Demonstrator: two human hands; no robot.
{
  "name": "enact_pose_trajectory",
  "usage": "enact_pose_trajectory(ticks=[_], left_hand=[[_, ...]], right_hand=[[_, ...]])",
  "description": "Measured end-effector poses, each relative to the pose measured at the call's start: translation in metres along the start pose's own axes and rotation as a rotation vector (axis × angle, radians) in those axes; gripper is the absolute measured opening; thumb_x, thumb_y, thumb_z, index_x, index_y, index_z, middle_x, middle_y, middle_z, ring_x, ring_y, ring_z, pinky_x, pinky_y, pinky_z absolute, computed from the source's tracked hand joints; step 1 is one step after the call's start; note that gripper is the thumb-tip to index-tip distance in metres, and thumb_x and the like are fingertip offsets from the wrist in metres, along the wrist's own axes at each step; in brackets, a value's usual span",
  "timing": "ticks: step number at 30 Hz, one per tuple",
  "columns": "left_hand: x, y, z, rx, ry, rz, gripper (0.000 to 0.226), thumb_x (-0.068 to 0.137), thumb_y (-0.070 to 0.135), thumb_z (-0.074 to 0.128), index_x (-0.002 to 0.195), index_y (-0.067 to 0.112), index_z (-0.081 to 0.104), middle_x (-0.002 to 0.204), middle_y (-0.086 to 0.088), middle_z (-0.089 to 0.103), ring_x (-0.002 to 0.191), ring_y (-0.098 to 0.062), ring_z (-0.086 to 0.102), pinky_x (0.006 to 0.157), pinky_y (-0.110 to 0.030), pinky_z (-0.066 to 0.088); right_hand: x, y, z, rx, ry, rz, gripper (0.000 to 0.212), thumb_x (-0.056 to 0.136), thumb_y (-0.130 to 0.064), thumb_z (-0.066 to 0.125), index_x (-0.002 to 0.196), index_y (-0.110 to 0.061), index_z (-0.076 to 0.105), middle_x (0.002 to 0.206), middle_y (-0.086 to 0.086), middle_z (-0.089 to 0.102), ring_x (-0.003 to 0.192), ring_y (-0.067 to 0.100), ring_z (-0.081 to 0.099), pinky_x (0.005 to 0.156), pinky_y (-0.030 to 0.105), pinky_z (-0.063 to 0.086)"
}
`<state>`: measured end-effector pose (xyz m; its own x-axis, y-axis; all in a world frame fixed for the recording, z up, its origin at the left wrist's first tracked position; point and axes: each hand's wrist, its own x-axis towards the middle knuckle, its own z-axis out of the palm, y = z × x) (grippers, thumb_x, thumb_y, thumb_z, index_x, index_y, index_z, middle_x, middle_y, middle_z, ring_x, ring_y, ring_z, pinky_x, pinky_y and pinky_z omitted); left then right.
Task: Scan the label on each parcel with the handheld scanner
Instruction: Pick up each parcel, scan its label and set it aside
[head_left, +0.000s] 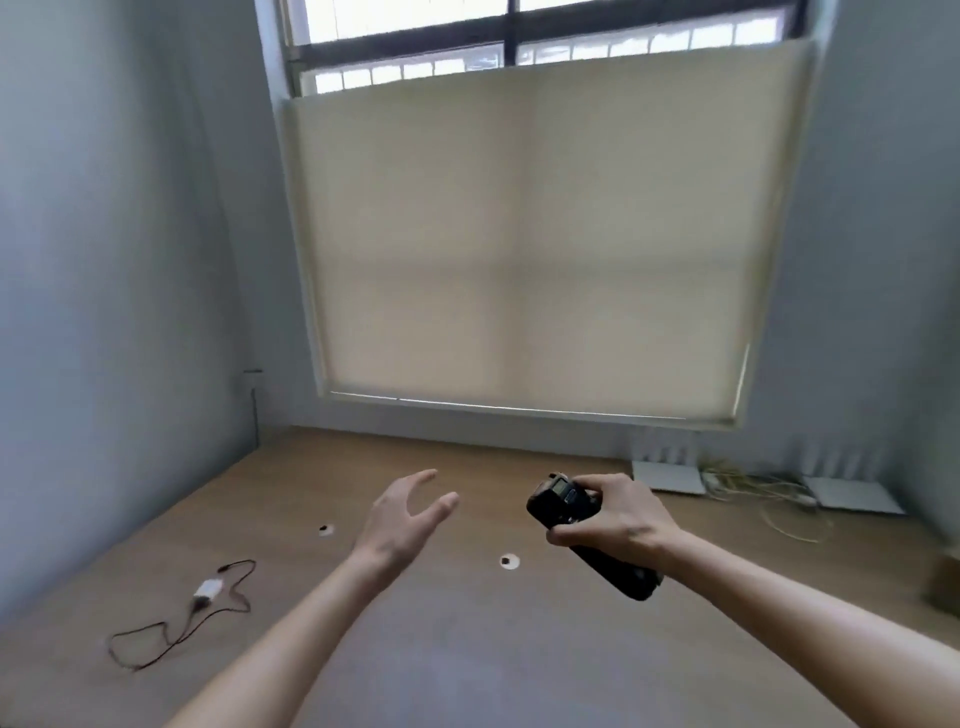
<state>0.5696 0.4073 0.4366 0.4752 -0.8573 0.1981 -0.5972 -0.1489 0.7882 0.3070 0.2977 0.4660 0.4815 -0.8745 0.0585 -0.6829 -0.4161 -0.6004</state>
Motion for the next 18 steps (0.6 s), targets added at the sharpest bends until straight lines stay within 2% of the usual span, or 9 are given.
enact_pose_trajectory(ticks=[4,8,12,18], left_hand=[[0.016,0.098,0.126,-0.030,-0.161,0.105,0.054,0.090,0.048,0.069,0.137,0.025,0.059,0.144,0.003,0.055,0.135,-0.014,0.048,0.111,-0.029,0.036],[0.008,0.179,0.250,-0.080,-0.290,0.166,0.054,0.090,0.051,0.067,0.136,0.024,0.060,0.143,0.003,0.057,0.134,-0.016,0.049,0.114,-0.036,0.037],[-0.011,0.245,0.359,-0.098,-0.422,0.239,0.057,0.090,0.053,0.066,0.138,0.023,0.059,0.144,0.002,0.056,0.134,-0.016,0.049,0.114,-0.037,0.037],[-0.023,0.329,0.481,-0.104,-0.565,0.319,0.056,0.092,0.052,0.064,0.140,0.023,0.057,0.146,0.002,0.054,0.137,-0.016,0.046,0.115,-0.035,0.035]], right_hand=[[-0.034,0.111,-0.097,-0.019,0.089,0.146,0.052,0.050,-0.062,0.080,0.099,-0.049,0.075,0.086,-0.016,0.076,0.082,0.004,0.071,0.077,0.030,0.062],[-0.073,0.214,-0.176,-0.045,0.167,0.291,0.046,0.050,-0.063,0.084,0.092,-0.046,0.074,0.083,-0.018,0.075,0.081,0.003,0.070,0.076,0.028,0.061],[-0.118,0.306,-0.239,-0.090,0.224,0.449,0.056,0.047,-0.066,0.083,0.097,-0.043,0.076,0.089,-0.014,0.076,0.091,0.012,0.071,0.083,0.030,0.059],[-0.169,0.414,-0.305,-0.082,0.313,0.611,0.057,0.048,-0.066,0.082,0.100,-0.045,0.075,0.091,-0.016,0.075,0.094,0.013,0.069,0.086,0.032,0.058]])
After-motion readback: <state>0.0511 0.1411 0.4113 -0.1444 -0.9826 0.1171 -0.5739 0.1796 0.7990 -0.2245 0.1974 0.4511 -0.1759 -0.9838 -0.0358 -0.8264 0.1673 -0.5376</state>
